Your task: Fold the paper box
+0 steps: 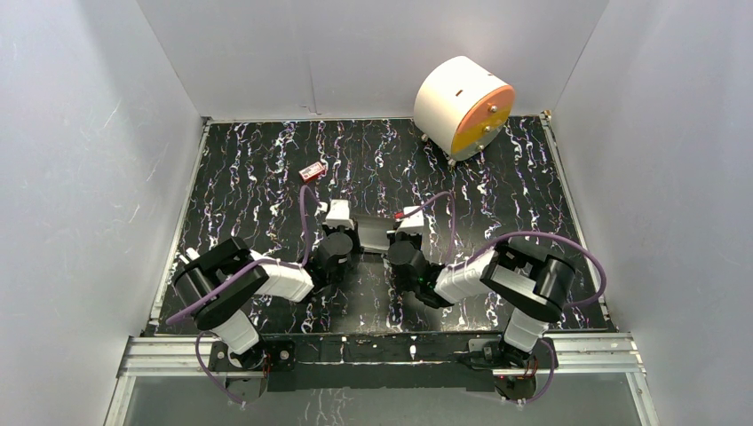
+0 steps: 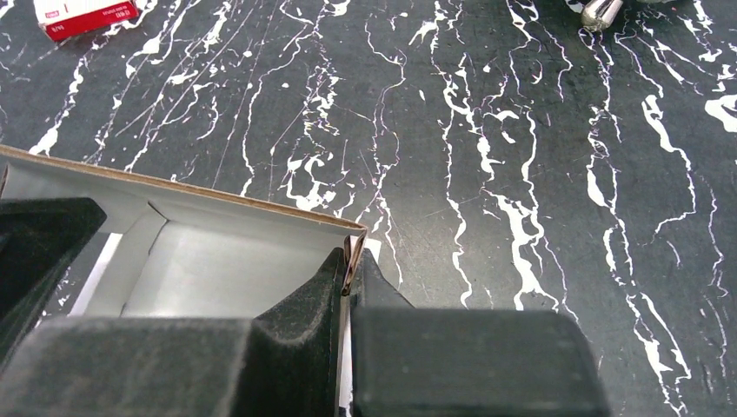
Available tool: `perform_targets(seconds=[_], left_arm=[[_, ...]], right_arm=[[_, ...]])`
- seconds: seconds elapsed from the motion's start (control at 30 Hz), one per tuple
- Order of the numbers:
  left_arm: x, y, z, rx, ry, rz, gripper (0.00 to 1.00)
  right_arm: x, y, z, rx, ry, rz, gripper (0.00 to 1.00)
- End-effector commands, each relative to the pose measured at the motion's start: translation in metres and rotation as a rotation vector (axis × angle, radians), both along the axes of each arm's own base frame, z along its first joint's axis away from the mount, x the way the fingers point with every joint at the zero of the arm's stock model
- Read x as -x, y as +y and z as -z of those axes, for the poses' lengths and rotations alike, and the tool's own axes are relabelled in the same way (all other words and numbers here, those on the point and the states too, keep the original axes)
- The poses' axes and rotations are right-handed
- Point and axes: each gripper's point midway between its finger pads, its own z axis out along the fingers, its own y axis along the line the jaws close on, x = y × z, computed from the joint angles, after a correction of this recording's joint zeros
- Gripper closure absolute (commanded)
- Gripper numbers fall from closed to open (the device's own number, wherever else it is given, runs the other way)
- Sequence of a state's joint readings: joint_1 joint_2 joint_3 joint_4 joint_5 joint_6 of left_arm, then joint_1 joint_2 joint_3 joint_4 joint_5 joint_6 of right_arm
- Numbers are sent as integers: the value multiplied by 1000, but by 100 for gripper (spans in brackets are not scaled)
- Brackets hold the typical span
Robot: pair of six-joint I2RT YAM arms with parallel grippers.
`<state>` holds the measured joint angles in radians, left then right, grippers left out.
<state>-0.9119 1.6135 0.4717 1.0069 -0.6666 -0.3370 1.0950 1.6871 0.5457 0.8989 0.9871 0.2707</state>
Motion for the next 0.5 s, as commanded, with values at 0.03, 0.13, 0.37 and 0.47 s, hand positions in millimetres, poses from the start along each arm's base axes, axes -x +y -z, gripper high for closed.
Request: perform_targets(seconds=[0.03,0.13,0.37,0.47], left_arm=[[11,-16,-11,179,0,45,92],[14,-9,-17,189,-12,41,91],[16,-9,-27,186,-34,66,86],[17,-18,-21,209,-9,86,85]], right_arm=[[2,22,-20,-164,-38,-3,91],[2,21,-23,-155,-38,-2,91],[1,24,-24,-150,-40,-7,91],[0,29,-17,-142,-31,-16,91]])
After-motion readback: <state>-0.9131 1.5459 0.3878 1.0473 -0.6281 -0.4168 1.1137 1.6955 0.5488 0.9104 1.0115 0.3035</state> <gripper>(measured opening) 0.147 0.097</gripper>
